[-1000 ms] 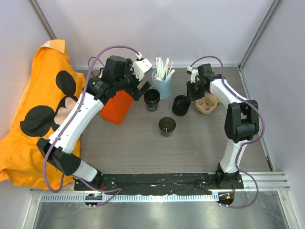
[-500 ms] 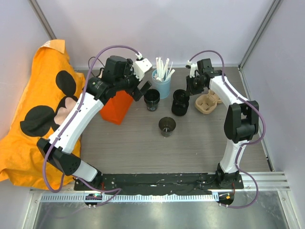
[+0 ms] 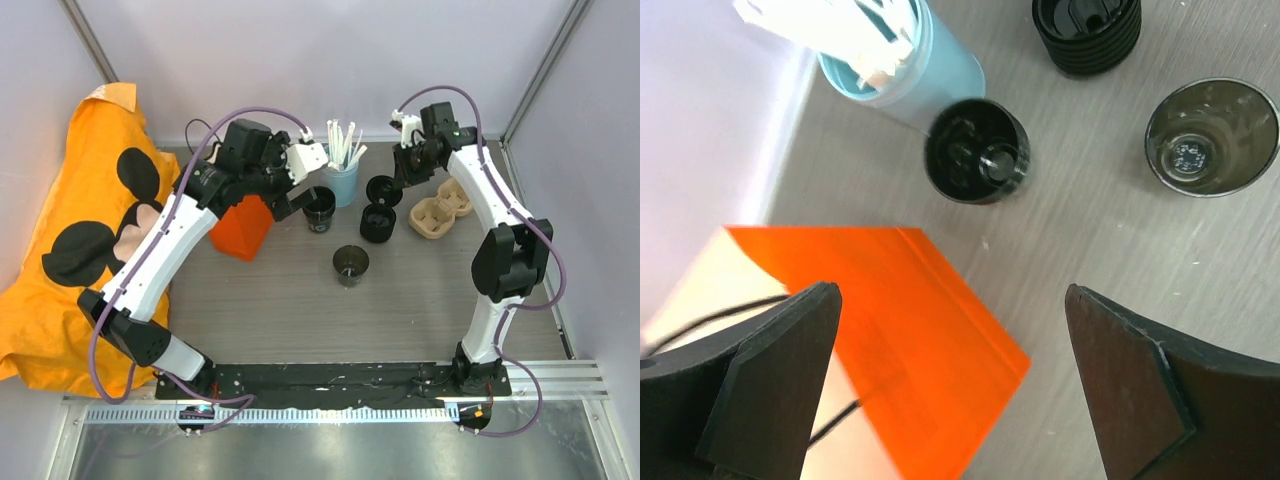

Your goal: Pack the takeout coffee

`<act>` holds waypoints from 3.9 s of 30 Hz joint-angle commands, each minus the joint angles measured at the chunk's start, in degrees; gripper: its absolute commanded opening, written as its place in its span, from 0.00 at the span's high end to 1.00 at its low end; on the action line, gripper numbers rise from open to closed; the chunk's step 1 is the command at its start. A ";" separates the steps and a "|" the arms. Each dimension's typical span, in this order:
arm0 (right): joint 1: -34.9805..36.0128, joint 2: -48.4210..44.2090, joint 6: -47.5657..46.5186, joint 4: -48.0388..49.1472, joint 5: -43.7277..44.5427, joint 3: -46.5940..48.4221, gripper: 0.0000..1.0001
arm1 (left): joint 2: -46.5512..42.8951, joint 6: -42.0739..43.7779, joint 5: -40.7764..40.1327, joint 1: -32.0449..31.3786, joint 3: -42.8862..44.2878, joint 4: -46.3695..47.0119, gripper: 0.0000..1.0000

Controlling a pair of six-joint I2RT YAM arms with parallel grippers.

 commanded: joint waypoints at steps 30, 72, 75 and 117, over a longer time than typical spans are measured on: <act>6.18 -11.19 -20.56 -24.69 -27.90 6.91 0.80 | -8.56 64.74 19.33 -14.37 -28.55 40.68 0.05; 6.09 -12.42 -18.81 -21.09 -28.60 8.05 0.81 | -6.46 63.60 13.54 -17.54 -28.11 34.34 0.71; 6.09 -12.69 -18.63 -21.09 -28.60 8.31 0.80 | -6.10 61.15 11.78 -17.80 -27.94 36.01 0.83; -21.24 -20.41 138.86 146.69 -30.54 -37.64 0.18 | 11.38 19.39 -20.92 -25.71 -17.30 97.80 1.00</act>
